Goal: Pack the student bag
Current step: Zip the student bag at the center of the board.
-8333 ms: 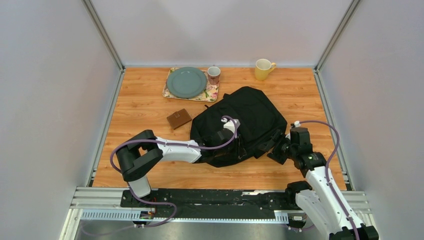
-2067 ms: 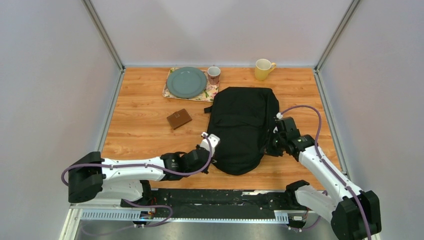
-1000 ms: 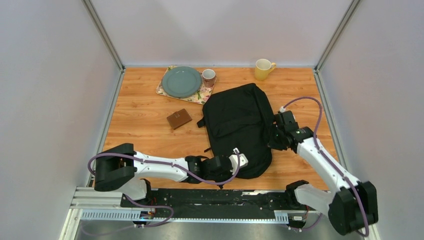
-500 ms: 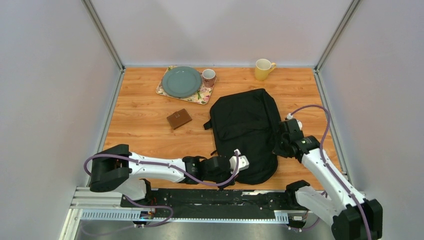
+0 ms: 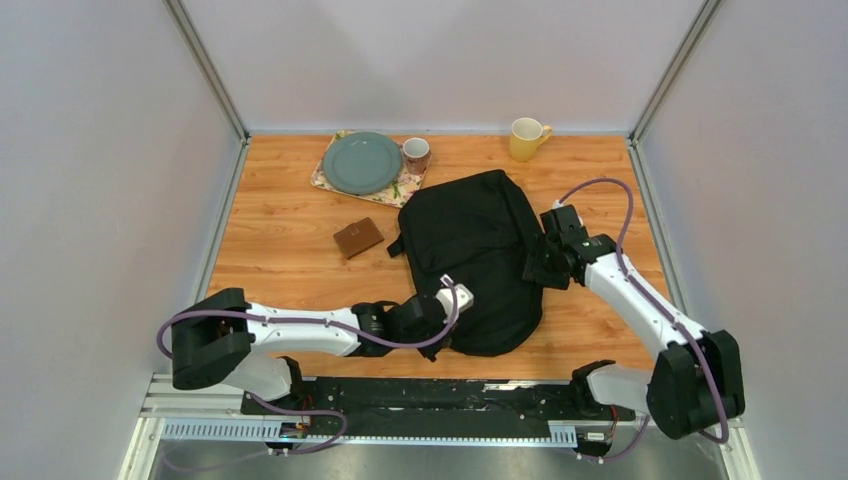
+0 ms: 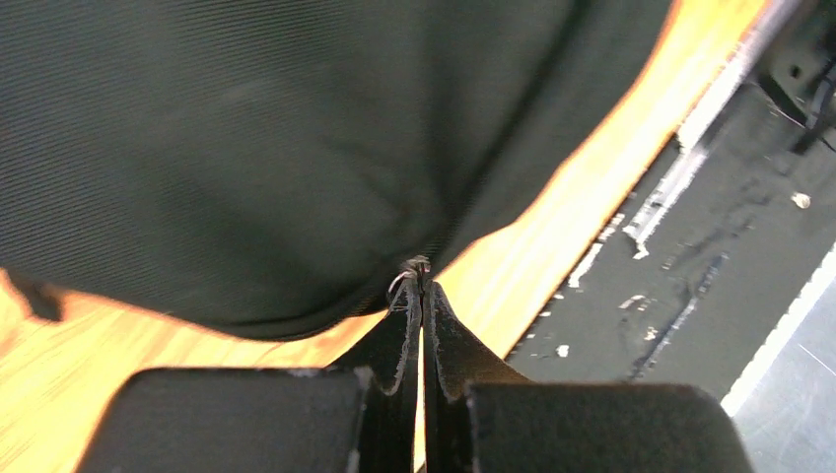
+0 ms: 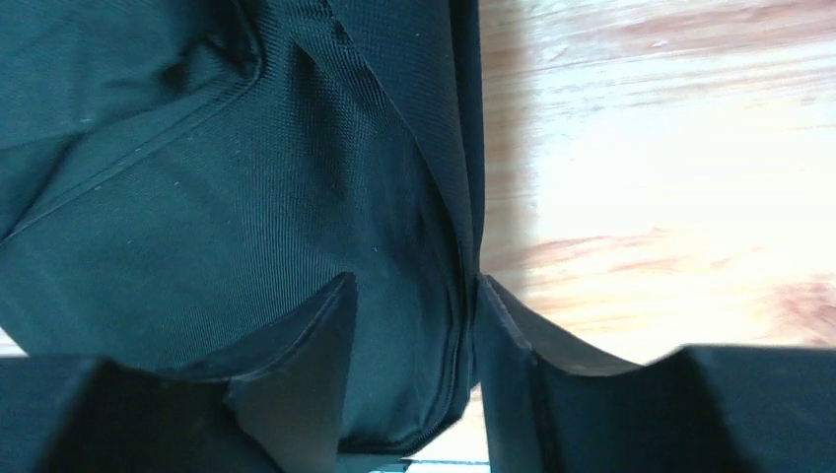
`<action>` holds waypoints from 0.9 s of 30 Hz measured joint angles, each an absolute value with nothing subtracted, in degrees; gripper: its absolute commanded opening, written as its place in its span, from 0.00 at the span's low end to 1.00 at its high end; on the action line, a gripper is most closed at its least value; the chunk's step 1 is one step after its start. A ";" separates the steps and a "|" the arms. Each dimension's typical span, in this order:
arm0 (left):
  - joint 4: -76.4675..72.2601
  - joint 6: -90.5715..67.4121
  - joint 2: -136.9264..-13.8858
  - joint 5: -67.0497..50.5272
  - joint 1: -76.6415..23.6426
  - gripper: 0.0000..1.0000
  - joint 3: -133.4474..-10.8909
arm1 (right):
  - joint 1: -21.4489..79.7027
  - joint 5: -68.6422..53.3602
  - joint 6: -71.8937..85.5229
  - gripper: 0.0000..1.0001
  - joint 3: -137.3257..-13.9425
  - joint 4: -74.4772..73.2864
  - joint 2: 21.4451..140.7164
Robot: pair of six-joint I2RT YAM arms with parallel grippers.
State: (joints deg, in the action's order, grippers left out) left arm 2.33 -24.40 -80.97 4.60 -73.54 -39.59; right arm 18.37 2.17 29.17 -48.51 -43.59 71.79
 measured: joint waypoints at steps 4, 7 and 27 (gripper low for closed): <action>2.26 -25.15 -77.97 4.43 -70.81 0.00 -37.63 | 18.28 5.30 31.57 0.61 -48.25 -46.44 61.36; 1.06 -24.80 -77.78 2.33 -70.89 0.00 -38.17 | 18.17 4.27 34.70 0.72 -46.30 -48.03 49.54; -0.12 -22.17 -78.74 -2.98 -70.89 0.00 -42.17 | 24.77 -20.05 66.28 0.77 -21.45 -41.98 33.28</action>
State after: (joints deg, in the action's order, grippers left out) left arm -0.12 -22.17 -78.74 -2.98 -70.89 -42.17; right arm 24.77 -20.05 66.28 -21.45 -41.98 33.28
